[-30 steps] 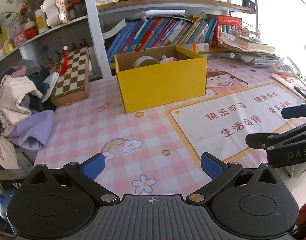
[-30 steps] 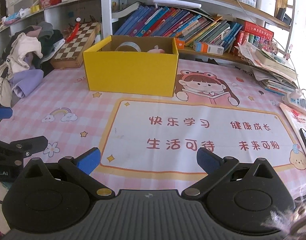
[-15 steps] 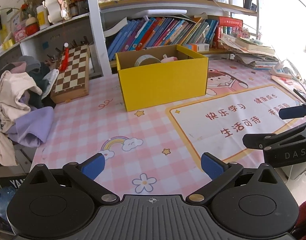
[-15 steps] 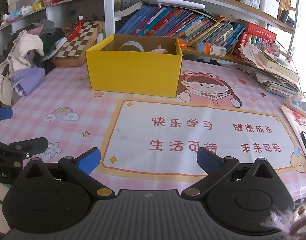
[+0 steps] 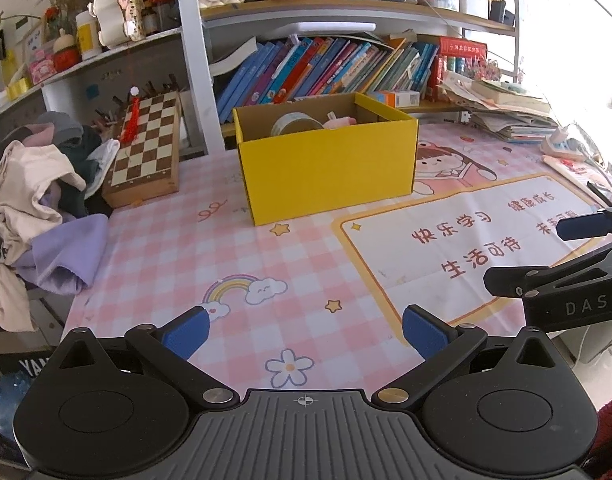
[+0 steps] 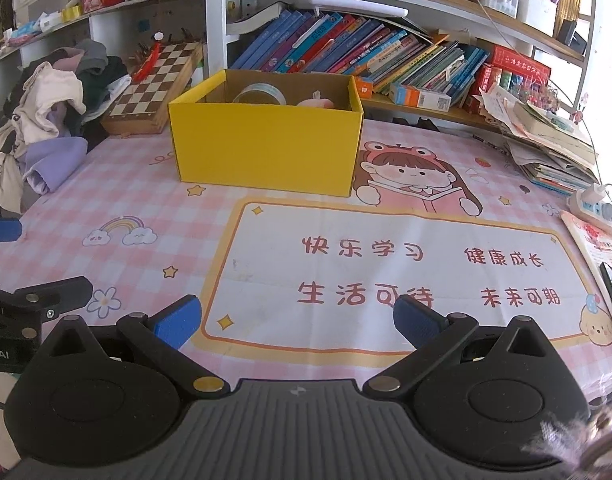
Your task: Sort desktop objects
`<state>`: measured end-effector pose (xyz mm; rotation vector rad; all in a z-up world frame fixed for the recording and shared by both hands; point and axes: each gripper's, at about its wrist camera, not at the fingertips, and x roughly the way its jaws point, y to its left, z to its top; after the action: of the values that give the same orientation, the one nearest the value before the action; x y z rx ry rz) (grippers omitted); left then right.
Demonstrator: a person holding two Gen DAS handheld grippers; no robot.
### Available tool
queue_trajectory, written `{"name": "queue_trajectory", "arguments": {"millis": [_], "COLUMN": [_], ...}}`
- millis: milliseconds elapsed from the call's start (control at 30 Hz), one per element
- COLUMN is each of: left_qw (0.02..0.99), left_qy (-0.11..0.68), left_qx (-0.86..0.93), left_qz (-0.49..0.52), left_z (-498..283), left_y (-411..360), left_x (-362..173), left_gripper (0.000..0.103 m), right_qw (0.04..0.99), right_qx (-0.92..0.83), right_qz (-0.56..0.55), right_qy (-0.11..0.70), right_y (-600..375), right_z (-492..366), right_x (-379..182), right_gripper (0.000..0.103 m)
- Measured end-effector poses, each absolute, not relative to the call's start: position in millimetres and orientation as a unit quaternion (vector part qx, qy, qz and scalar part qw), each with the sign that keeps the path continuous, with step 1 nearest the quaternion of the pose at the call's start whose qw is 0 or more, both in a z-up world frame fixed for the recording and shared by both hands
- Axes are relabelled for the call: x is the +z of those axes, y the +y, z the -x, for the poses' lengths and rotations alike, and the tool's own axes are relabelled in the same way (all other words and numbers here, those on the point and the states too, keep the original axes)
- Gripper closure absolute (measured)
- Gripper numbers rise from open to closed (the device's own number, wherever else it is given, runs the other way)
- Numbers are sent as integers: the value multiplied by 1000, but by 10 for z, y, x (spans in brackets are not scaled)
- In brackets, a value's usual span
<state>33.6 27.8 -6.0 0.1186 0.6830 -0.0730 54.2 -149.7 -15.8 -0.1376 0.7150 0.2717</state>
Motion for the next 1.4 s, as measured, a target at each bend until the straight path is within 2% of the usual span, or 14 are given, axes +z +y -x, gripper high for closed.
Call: {"name": "queue_trajectory", "arguments": {"millis": [1400], "left_qw": [940], "left_qy": [336], "left_qx": [-32], "left_qz": [-52], "left_z": [-275], "left_y": [279], "left_x": [-57], "left_gripper": [0], "right_qw": [917], "right_qx": [147], "right_qz": [78], "right_qy": [362], "right_y": [-1440], "right_z": [-480], "right_x": [-202], "right_gripper": [0]}}
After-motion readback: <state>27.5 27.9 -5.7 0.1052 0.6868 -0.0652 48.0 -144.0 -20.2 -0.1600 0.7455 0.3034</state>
